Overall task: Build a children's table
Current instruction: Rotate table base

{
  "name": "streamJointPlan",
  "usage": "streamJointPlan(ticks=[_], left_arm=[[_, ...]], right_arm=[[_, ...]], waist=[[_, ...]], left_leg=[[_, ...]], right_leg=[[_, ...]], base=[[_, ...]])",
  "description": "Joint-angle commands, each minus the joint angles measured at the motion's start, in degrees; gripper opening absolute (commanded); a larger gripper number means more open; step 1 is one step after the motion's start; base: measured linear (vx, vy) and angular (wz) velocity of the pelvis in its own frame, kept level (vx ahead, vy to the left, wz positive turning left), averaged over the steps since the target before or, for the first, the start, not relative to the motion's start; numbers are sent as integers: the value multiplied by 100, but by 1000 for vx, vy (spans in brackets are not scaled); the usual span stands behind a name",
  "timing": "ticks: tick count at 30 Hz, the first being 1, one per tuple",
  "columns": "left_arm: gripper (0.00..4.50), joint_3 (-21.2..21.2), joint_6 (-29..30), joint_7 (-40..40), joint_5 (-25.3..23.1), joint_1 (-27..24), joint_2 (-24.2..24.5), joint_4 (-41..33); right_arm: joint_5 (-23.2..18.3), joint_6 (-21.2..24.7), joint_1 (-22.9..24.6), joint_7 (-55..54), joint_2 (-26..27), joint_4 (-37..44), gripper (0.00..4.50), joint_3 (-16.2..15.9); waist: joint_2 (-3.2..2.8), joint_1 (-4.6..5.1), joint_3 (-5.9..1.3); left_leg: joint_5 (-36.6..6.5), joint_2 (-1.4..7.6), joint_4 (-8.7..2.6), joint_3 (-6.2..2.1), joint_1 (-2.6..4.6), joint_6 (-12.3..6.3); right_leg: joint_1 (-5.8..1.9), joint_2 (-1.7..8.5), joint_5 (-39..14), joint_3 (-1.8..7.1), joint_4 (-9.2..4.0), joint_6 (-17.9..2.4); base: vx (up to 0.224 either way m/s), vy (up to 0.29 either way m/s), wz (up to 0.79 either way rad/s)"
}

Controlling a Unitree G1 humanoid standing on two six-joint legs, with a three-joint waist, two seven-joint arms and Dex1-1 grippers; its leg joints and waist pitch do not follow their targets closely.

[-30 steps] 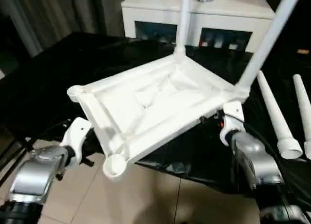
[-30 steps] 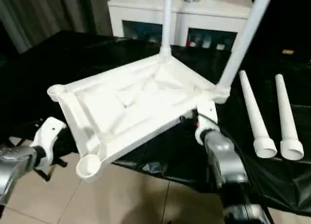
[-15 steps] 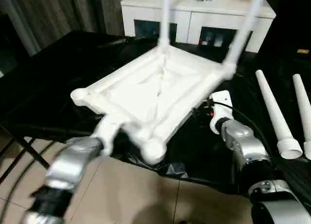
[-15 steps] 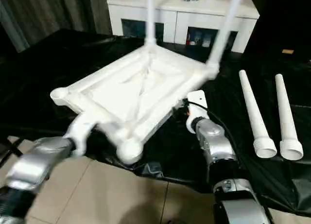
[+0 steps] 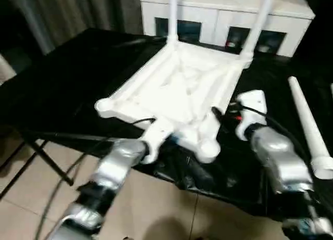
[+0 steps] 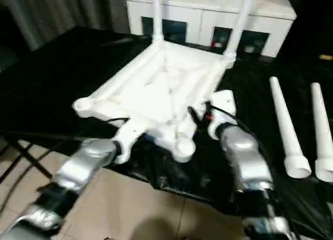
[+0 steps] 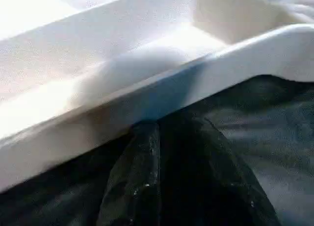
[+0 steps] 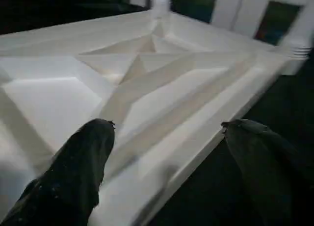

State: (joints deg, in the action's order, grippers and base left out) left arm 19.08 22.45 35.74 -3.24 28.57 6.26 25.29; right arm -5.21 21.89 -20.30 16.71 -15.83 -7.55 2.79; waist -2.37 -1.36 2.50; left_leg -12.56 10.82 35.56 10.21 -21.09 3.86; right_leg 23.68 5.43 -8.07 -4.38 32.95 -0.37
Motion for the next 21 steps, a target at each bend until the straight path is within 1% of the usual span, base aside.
streamJointPlan(ticks=[1, 2, 3, 4, 5, 6, 7, 8, 9, 10, 11, 12, 13, 14, 15, 16, 17, 18, 19, 20, 21], left_arm=[[107, -9, -957, -434, 128, 406, -773, 608], [107, -31, -1171, -471, 164, 467, -916, 760], [107, -37, -1229, -482, 173, 483, -956, 801], [107, -100, -1382, -563, 231, 553, -1129, 973], [107, -178, -1470, -675, 273, 658, -1283, 1205], [107, -165, -1676, -836, 205, 794, -1404, 1477], [107, -147, -1859, -1010, 115, 937, -1494, 1742], [107, -151, -1946, -1098, 74, 1025, -1525, 1868], [107, -159, -1989, -1133, 61, 1070, -1533, 1912], [107, -228, -2017, -1184, 94, 1127, -1541, 1929], [107, -339, -2115, -1201, 138, 1160, -1490, 1918], [107, -416, -2211, -1170, 169, 1135, -1393, 1810], [107, -498, -2329, -1143, 184, 1114, -1319, 1763], [107, -579, -2431, -1070, 233, 1029, -1223, 1573], [107, -623, -2485, -1023, 266, 972, -1171, 1447], [107, -745, -2417, -983, 376, 839, -1084, 1088], [107, -820, -2383, -1015, 419, 759, -1018, 858], [107, -961, -2320, -1122, 475, 633, -923, 492], [107, -1053, -2293, -1207, 507, 555, -865, 269], [107, -1382, -1931, -1829, 440, 416, -677, -92], [107, -1455, -1871, -1974, 412, 380, -633, -168]], right_arm=[[-19, 350, 17, -232, -80, 455, 406, 371], [-24, 402, 5, -296, -81, 488, 406, 421], [-25, 416, 1, -314, -81, 497, 406, 435], [2, 467, -15, -406, -84, 515, 406, 477], [42, 513, -33, -501, -99, 529, 406, 487], [38, 543, -58, -577, -91, 536, 406, 516], [37, 578, -77, -640, -91, 558, 406, 532], [50, 610, -80, -665, -101, 603, 406, 528], [58, 625, -77, -671, -108, 639, 406, 522], [31, 654, -73, -661, -114, 705, 406, 535], [23, 734, -53, -657, -125, 804, 406, 552], [11, 790, -36, -646, -135, 869, 406, 571], [1, 864, -23, -641, -140, 915, 406, 599], [-1, 938, -10, -646, -138, 947, 406, 619], [-4, 977, -4, -650, -133, 958, 406, 631], [-14, 1010, 16, -624, -127, 993, 406, 604], [-27, 1050, 31, -605, -125, 1024, 406, 576], [-132, 1191, 54, -522, -103, 1069, 406, 544], [-211, 1288, 69, -457, -94, 1087, 406, 529], [-127, 1404, 142, -441, -91, 1197, 406, 319], [-104, 1420, 163, -440, -87, 1228, 406, 271]], waist=[[19, 90, -347], [51, 81, -358], [41, 66, -361], [52, 79, -360], [52, 98, -367], [58, 177, -350], [59, 248, -333], [63, 293, -340], [80, 340, -363], [68, 358, -374], [81, 394, -386], [72, 409, -390], [111, 419, -423], [118, 418, -414], [81, 415, -411], [90, 416, -406], [100, 395, -405], [70, 395, -393], [70, 400, -398], [103, 399, -398], [101, 389, -376]], left_leg=[[-1325, 138, -490, -1, 112, -255], [-1324, 139, -487, -7, 109, -248], [-1291, 137, -491, -13, 91, -266], [-1198, 142, -495, -20, 33, -301], [-1158, 149, -496, -29, 13, -342], [-1210, 117, -488, -24, -10, -389], [-1292, 82, -493, -44, -78, -434], [-1327, 63, -480, -38, -68, -453], [-1242, 55, -459, -60, -79, -488], [-1186, 60, -453, -63, -77, -510], [-1087, 61, -433, -59, -79, -576], [-1017, 58, -431, -65, -89, -613], [-696, 87, -416, -82, -120, -744], [-676, 92, -418, -80, -117, -794], [-685, 105, -411, -73, -98, -845], [-701, 109, -412, -71, -95, -869], [-682, 139, -420, -76, -87, -891], [-672, 140, -419, -67, -76, -923], [-690, 144, -416, -63, -63, -933], [-684, 163, -418, -64, -58, -918], [-689, 163, -427, -68, -68, -902]], right_leg=[[-238, 173, -1854, 233, -472, -983], [-257, 180, -1868, 238, -455, -981], [-276, 196, -1890, 248, -455, -977], [-302, 218, -1888, 258, -438, -980], [-311, 224, -1852, 252, -426, -976], [-305, 199, -1953, 237, -458, -917], [-346, 196, -2227, 208, -469, -787], [-341, 190, -2414, 198, -504, -689], [-351, 201, -2568, 193, -511, -574], [-347, 202, -2573, 191, -512, -569], [-327, 198, -2478, 192, -515, -615], [-338, 196, -2407, 187, -506, -653], [-351, 199, -1889, 190, -442, -838], [-349, 195, -1802, 189, -432, -917], [-338, 204, -1698, 192, -416, -1055], [-334, 202, -1689, 189, -419, -1097], [-351, 220, -1619, 195, -380, -1203], [-327, 201, -1595, 191, -382, -1241], [-329, 187, -1555, 192, -368, -1263], [-338, 188, -1482, 195, -340, -1292], [-339, 191, -1543, 193, -340, -1275]], base=[[0, 0, 0], [0, 0, 0], [0, 0, 0], [0, 0, 0], [0, 0, 0], [0, 0, 0], [0, 0, 0], [0, 0, 0], [0, 0, 0], [0, 0, 0], [0, 0, 0], [0, 0, 0], [0, 0, 0], [0, 0, 0], [0, 0, 0], [0, 0, 0], [0, 0, 0], [0, 0, 0], [0, 0, 0], [0, 0, 0], [0, 0, 0]])
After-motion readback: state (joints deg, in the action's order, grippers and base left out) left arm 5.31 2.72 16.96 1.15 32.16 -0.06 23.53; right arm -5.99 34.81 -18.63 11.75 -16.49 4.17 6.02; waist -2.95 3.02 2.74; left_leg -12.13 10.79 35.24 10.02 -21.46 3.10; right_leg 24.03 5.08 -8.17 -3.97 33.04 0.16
